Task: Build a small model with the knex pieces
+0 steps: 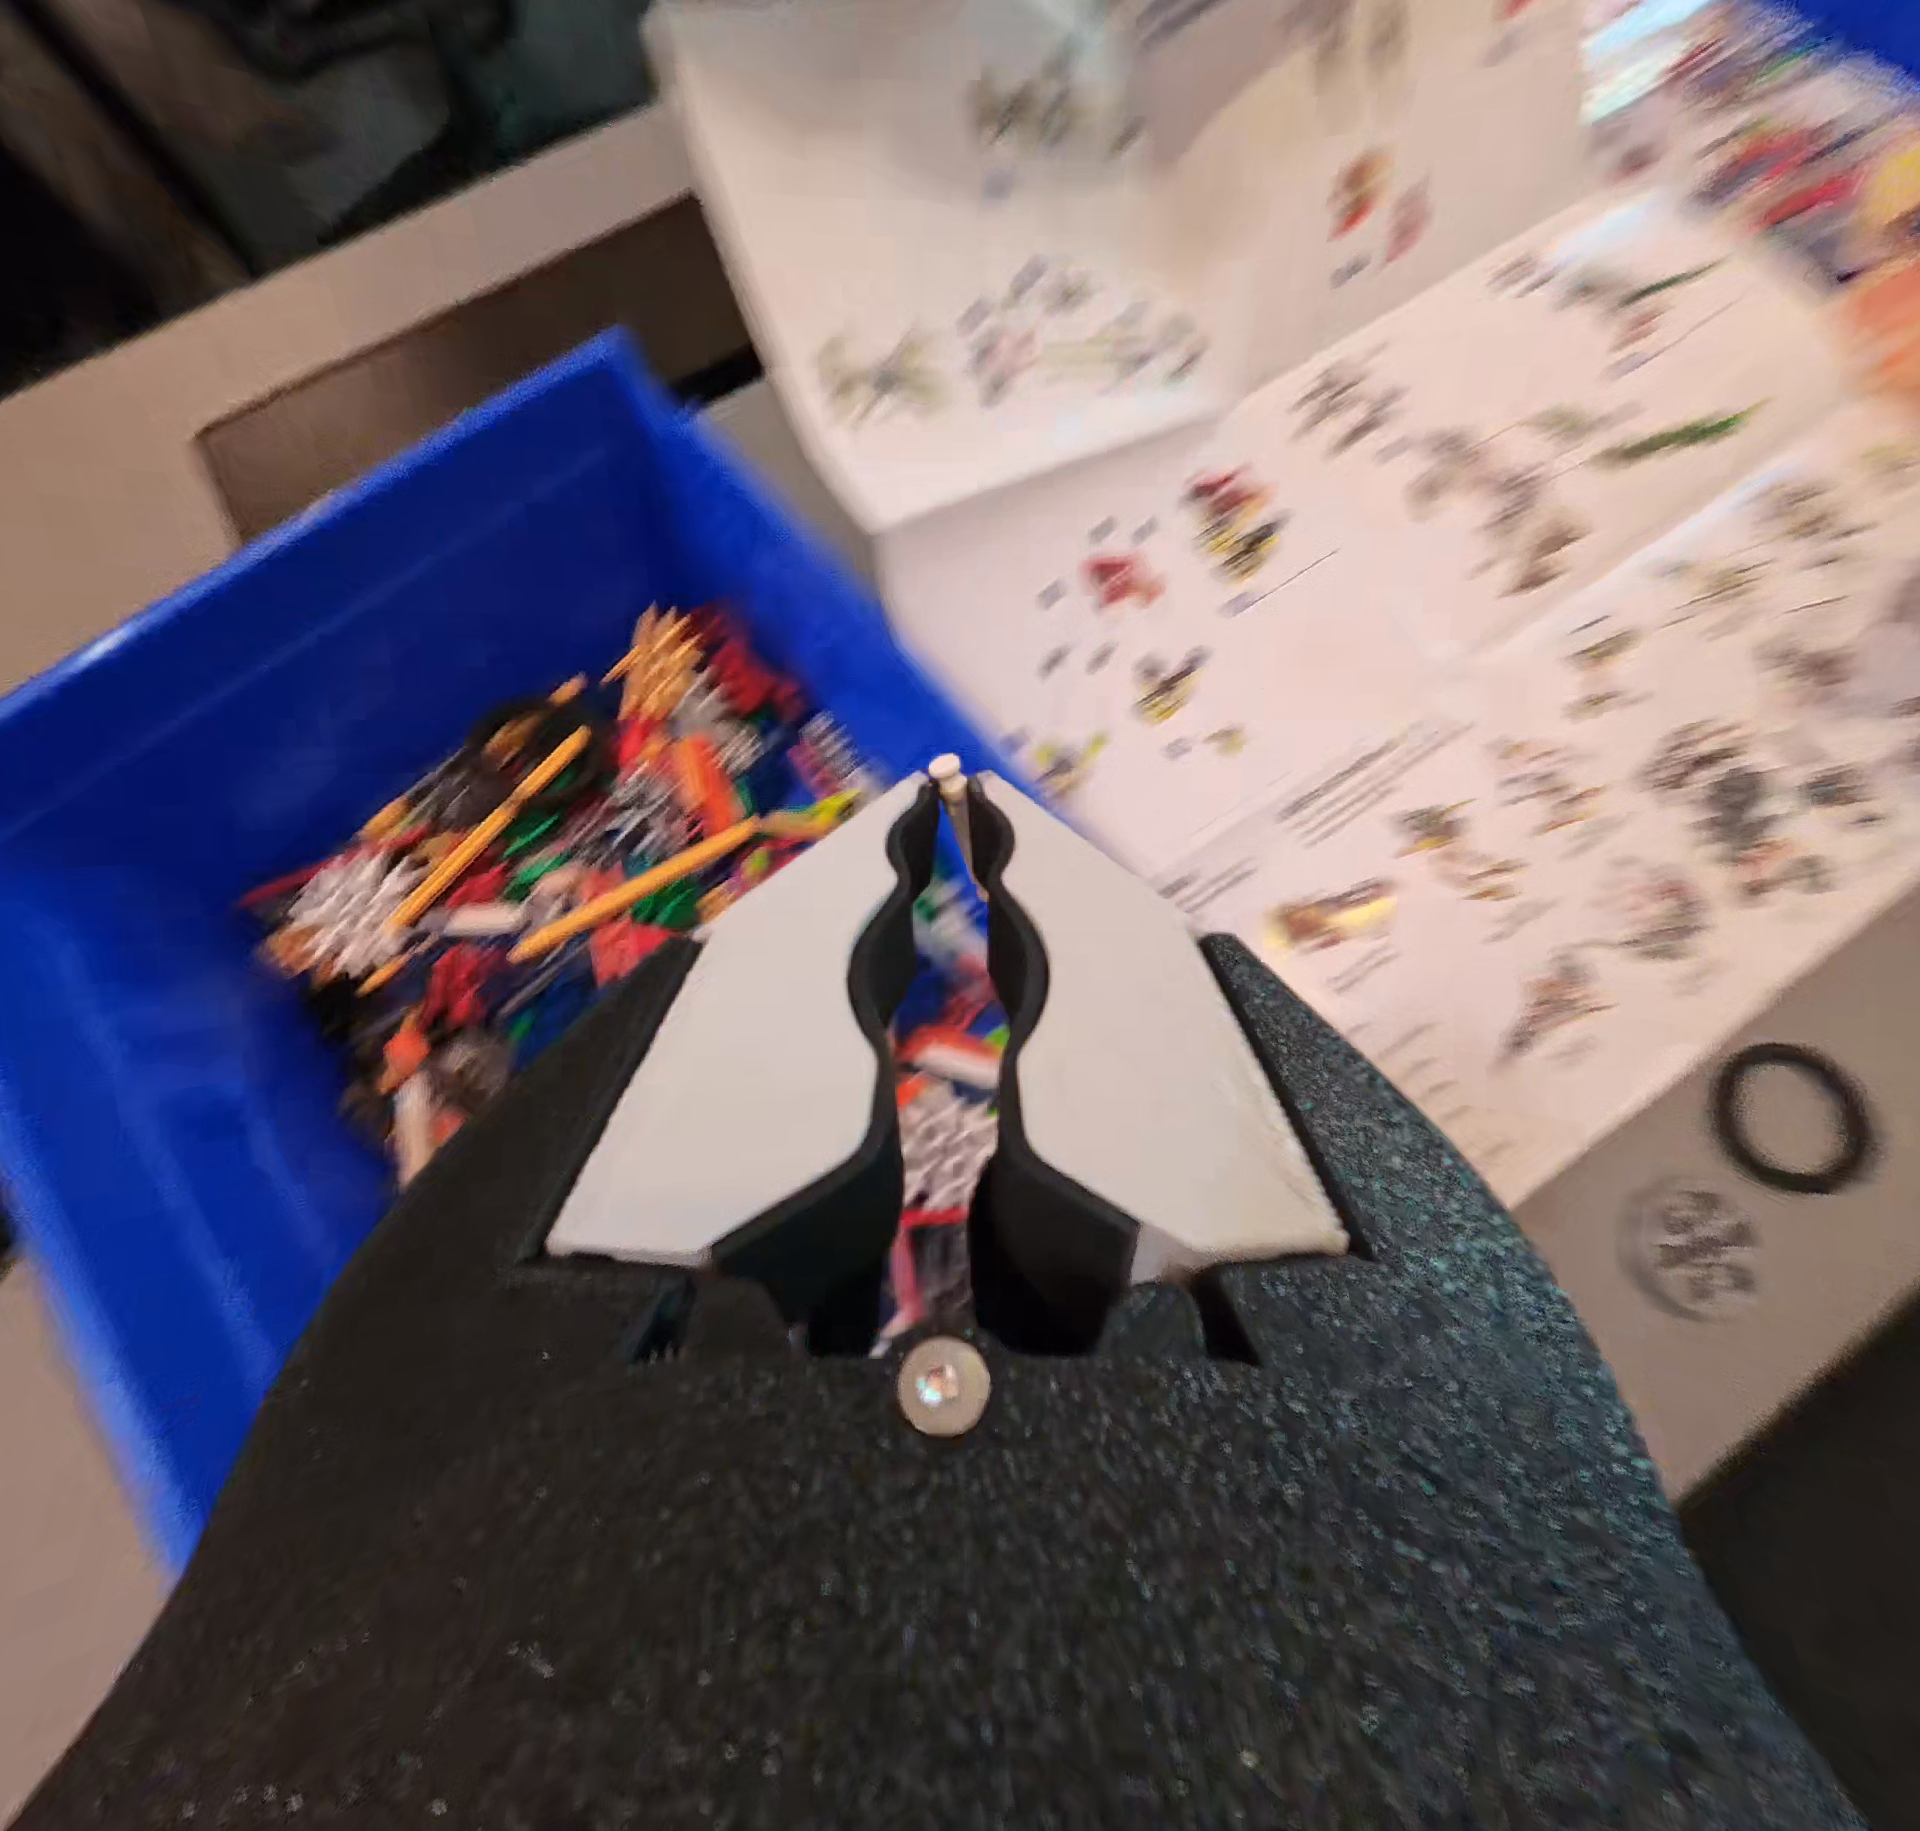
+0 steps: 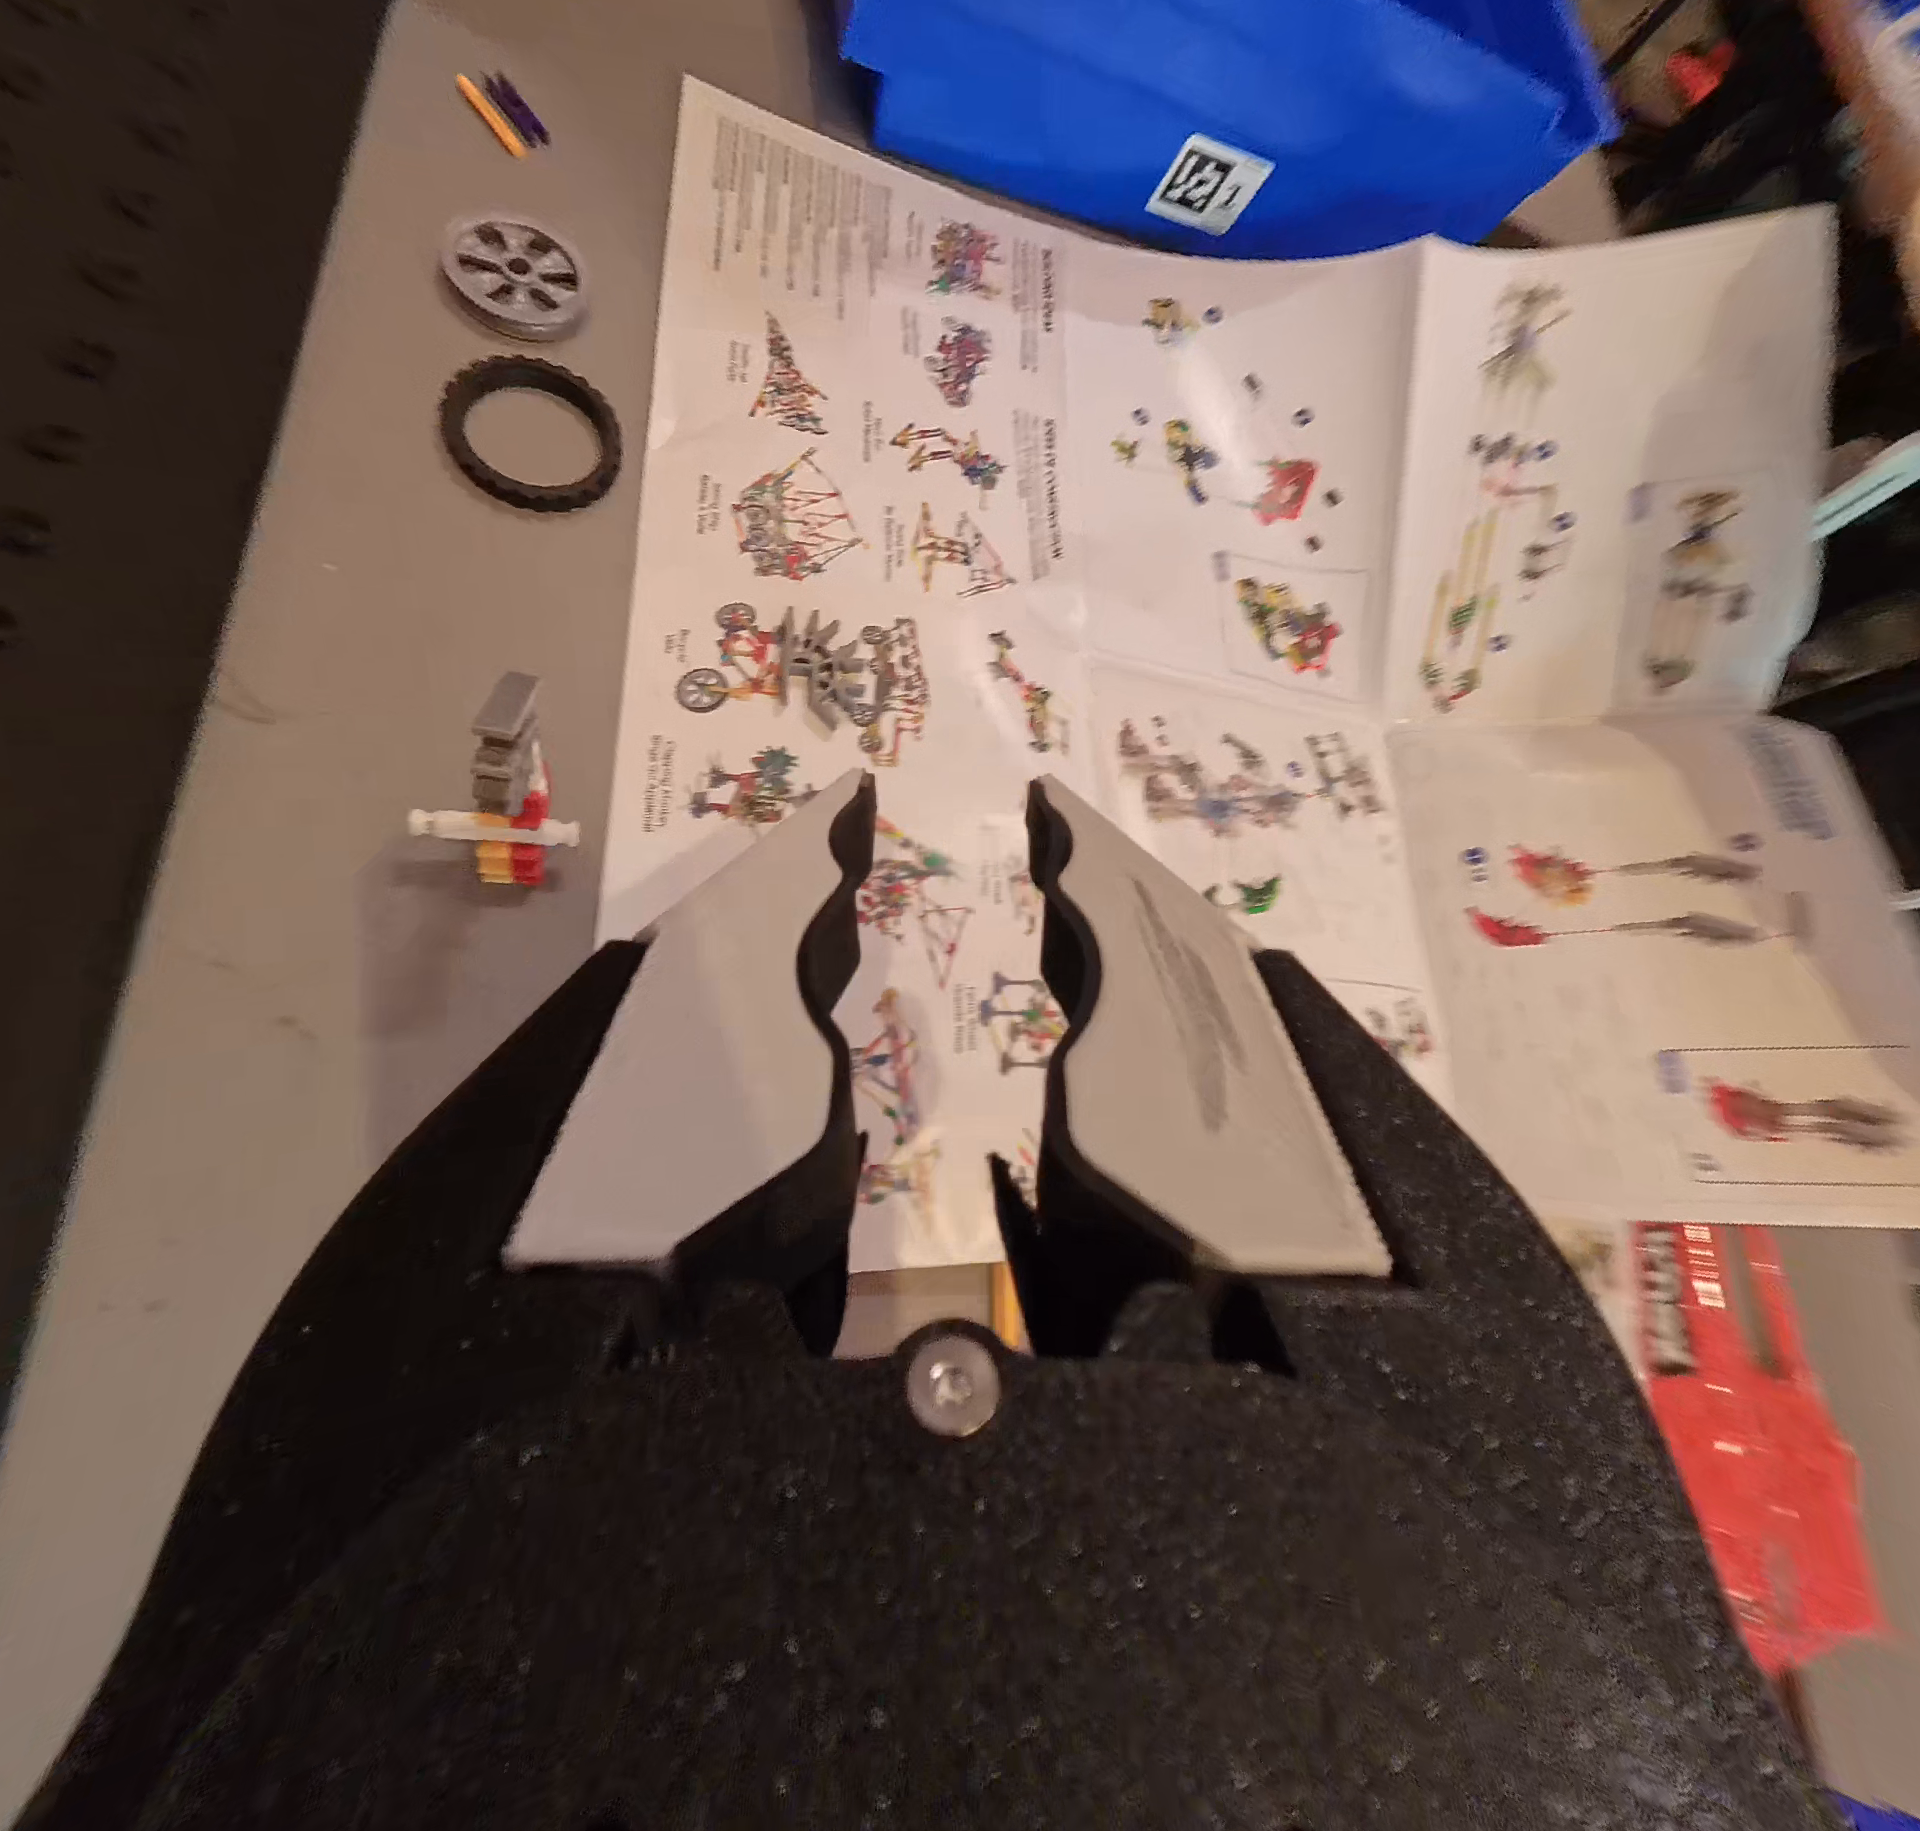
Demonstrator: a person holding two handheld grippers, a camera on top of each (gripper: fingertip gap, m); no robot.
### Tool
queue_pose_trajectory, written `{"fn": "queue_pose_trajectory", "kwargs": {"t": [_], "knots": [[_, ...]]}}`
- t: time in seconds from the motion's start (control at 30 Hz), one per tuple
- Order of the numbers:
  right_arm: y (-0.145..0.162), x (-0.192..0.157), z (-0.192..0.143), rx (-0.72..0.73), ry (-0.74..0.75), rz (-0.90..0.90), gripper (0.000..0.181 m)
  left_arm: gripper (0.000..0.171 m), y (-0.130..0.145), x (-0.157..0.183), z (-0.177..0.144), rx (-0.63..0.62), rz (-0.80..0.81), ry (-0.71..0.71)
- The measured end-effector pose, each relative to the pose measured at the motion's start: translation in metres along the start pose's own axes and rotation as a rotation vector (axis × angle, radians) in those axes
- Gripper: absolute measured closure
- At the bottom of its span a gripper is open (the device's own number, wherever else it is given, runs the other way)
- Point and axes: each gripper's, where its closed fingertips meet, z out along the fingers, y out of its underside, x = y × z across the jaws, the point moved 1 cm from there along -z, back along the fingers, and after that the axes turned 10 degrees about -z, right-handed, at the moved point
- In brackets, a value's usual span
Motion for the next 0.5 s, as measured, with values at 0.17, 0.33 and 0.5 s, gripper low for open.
{"fn": "queue_pose_trajectory", "kwargs": {"t": [0.17, 0.33, 0.5], "knots": [[-0.018, 0.011, -0.004, -0.014, 0.167, -0.140, 0.130, 0.167, -0.034, 0.116, -0.001, 0.112, 0.065, 0.314], [-0.031, 0.020, -0.009, -0.005, 0.285, -0.198, 0.121, 0.167, -0.029, 0.201, 0.008, 0.104, 0.120, 0.509], [-0.036, 0.020, -0.005, 0.015, 0.307, -0.165, 0.116, 0.166, -0.015, 0.240, 0.019, 0.074, 0.076, 0.653]]}}
